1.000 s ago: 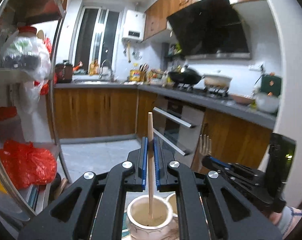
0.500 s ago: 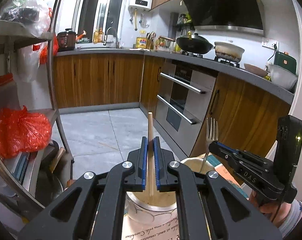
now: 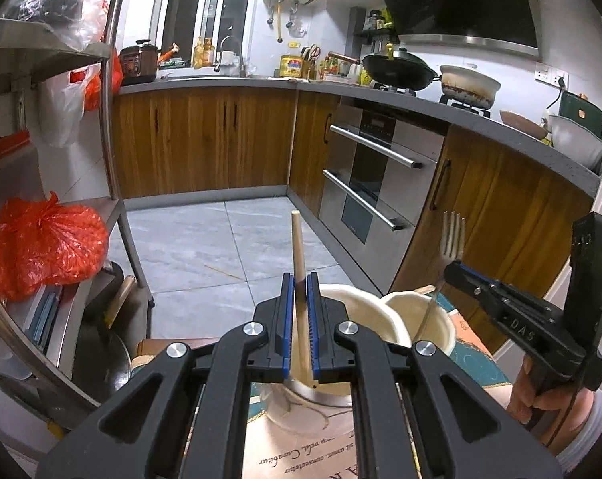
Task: Organize utensils
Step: 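Drop the chopstick in the tall holder with left tool while right drops fork in short holder, then move both open tools back over the remaining utensils on the mat, then grasp another chopstick with the left tool while the right grasps a gold fork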
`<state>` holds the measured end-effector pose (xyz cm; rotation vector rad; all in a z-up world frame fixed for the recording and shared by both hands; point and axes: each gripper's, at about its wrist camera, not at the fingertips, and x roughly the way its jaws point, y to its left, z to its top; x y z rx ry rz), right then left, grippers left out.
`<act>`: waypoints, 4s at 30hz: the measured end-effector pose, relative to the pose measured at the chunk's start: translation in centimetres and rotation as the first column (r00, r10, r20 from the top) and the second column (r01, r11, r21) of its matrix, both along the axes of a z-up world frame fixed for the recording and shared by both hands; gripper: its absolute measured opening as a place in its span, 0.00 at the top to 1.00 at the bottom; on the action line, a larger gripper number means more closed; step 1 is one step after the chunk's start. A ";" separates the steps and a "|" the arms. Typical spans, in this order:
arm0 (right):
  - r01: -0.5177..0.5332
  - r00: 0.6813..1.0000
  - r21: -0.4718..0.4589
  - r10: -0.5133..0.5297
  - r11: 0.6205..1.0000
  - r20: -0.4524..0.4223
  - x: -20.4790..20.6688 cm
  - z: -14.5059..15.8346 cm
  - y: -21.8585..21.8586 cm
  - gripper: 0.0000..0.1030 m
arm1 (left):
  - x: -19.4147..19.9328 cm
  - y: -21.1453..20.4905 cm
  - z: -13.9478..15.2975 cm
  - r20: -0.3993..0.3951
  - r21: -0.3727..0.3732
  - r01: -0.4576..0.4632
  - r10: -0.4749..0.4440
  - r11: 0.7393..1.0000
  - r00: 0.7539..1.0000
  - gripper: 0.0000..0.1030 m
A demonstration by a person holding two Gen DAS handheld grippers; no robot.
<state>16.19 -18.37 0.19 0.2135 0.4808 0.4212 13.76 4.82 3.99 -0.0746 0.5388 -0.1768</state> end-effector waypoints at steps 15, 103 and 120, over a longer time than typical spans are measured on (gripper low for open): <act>0.037 0.999 0.005 -0.037 0.999 -0.013 0.1 0.0 -0.9 0.62 | -1.4 2.3 0.6 0.031 -0.003 -0.075 0.075 0.997 0.997 0.40; -0.010 0.971 -0.314 -0.066 0.949 -0.230 -9.5 -6.9 -4.2 0.23 | -10.2 -7.8 -12.0 -0.314 0.147 0.046 0.002 0.988 0.950 0.41; -0.044 0.951 -0.291 -0.049 0.956 -0.305 -4.3 -7.2 -1.0 0.76 | -9.6 -9.8 -12.1 -0.351 0.116 0.146 -0.097 0.982 0.931 0.87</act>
